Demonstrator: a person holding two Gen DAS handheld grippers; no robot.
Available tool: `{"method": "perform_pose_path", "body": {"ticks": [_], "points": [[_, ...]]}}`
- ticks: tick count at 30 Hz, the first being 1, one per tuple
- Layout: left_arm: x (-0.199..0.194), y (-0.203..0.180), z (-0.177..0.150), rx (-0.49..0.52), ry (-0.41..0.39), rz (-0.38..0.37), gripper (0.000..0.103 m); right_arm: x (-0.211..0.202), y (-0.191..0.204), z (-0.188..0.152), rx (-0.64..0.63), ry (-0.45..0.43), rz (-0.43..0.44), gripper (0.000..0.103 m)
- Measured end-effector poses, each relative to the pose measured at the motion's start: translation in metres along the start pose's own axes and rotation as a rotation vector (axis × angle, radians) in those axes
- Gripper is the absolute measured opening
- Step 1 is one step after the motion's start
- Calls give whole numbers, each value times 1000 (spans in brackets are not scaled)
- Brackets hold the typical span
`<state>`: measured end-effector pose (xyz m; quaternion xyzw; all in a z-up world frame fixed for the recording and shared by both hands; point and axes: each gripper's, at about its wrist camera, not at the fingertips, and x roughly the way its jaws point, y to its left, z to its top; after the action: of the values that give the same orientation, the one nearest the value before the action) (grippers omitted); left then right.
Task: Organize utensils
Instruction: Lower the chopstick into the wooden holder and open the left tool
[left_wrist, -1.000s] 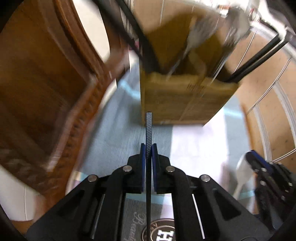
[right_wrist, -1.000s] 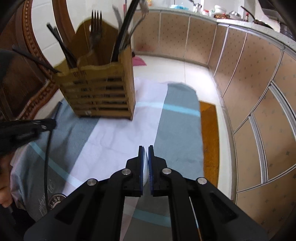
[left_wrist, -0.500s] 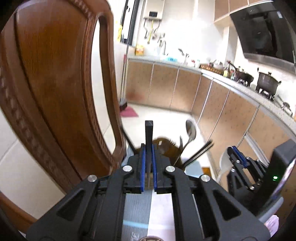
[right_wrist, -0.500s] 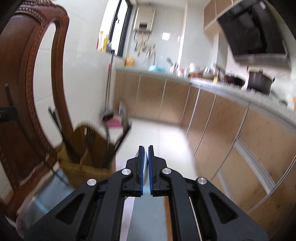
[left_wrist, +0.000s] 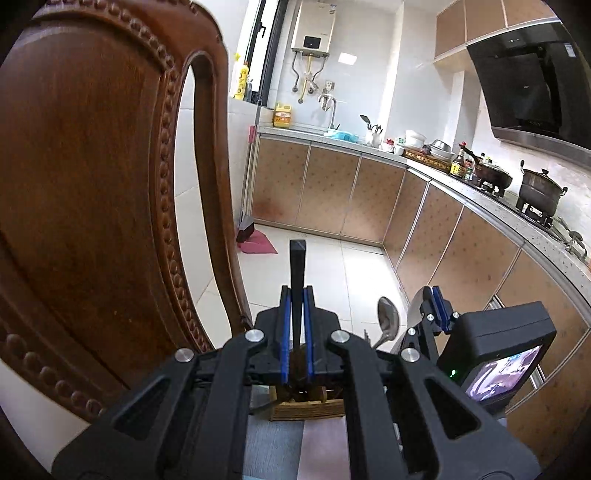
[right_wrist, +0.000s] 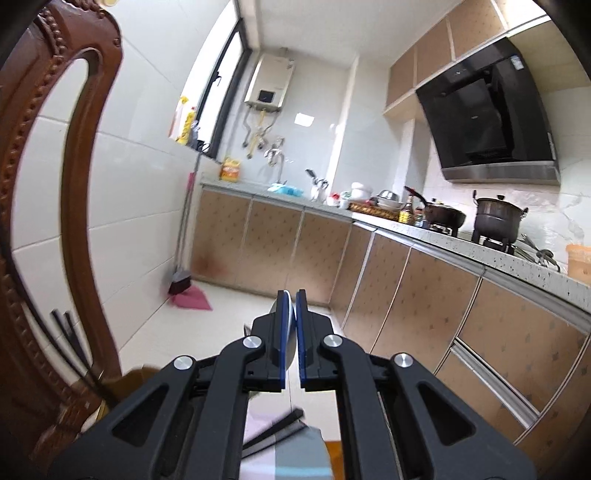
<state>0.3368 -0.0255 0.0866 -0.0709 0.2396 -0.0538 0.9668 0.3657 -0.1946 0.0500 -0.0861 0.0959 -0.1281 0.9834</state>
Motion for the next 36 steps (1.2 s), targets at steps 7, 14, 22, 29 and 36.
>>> {"method": "perform_pose_path", "body": {"ticks": [7,14,22,29,36], "points": [[37,10,-15,-9,43,-3,6,27,18,-26,15,-3,8,6],[64,12,-32,6,115,-9,7,36,27,-42,-13,-1,40,22],[55,9,-35,11,114,-16,8,15,-9,-21,111,52,204,50],[41,9,-34,16,103,-18,31,-12,-47,0,222,66,244,57],[27,1,-37,34,97,-15,33,-29,-71,2,294,94,241,61]]}}
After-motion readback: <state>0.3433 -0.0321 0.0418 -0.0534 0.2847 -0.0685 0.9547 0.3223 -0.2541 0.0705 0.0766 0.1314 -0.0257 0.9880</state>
